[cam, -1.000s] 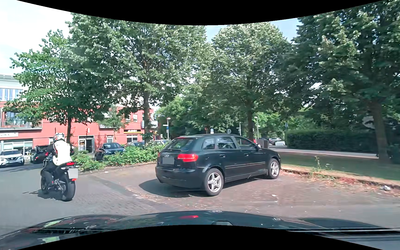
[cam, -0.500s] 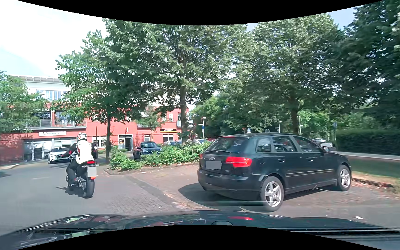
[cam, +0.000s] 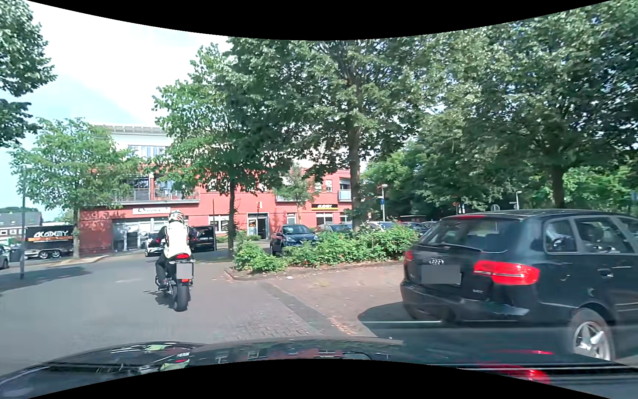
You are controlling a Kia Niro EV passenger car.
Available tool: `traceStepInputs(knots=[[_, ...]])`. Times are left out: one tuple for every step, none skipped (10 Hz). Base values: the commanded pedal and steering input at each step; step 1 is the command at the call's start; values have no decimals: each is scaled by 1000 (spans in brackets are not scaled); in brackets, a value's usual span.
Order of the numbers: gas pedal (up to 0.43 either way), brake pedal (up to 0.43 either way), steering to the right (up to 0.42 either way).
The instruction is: Follow the waypoints while adhering to traffic rules and regulations
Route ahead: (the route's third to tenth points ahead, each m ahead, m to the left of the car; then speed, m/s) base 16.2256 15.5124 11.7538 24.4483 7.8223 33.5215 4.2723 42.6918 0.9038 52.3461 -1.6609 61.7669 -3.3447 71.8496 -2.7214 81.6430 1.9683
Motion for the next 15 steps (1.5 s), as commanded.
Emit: traceStepInputs(knots=[[0,0,-606],[0,0,-580],[0,0,-560],[0,0,-544],[0,0,-528],[0,0,-505],[0,0,-479],[0,0,-450],[0,0,-418],[0,0,-392],[0,0,-359],[0,0,-333],[0,0,-313],[0,0,-291],[0,0,-270]])
